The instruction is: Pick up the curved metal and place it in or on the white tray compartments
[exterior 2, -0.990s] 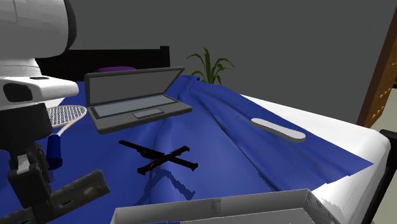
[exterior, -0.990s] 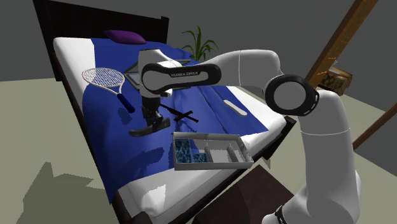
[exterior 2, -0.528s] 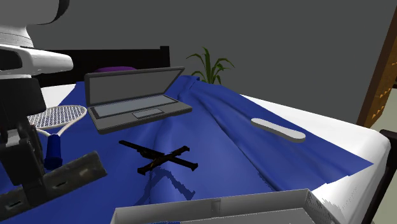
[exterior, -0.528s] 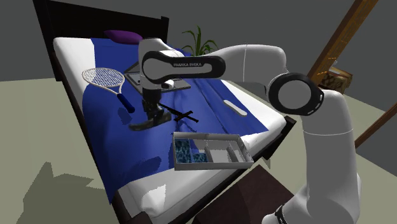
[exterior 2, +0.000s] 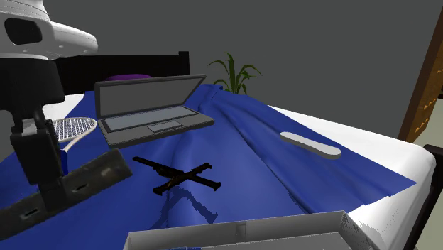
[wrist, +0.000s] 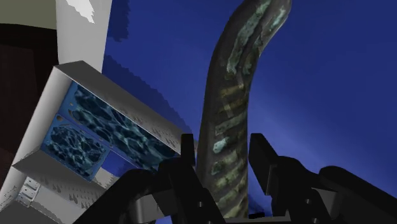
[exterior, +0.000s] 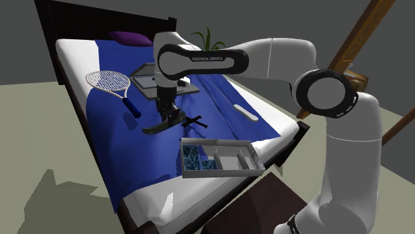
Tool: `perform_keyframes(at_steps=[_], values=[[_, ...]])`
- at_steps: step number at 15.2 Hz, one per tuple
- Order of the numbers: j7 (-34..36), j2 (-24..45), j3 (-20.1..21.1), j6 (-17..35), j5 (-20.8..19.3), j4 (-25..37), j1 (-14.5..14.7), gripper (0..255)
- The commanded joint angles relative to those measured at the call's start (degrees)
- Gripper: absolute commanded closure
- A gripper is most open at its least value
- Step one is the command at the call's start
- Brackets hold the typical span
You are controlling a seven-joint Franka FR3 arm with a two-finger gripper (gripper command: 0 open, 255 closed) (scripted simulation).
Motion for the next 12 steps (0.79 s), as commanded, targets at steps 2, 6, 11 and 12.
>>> perform_keyframes(at_steps=[2,6,11,12], values=[[-1.9,-7.4,0.8,3.8,2.4,-10.8,-3.9,255],[-6.2,-16.8,1.0,7.6,6.1,-23.2,-8.5,255],[-12.8,-28.1,0.0,10.6,10.8,-36.1,-12.6,255],[-14.2,-30.2,-0.4,10.9,11.7,-38.4,-13.2,255]])
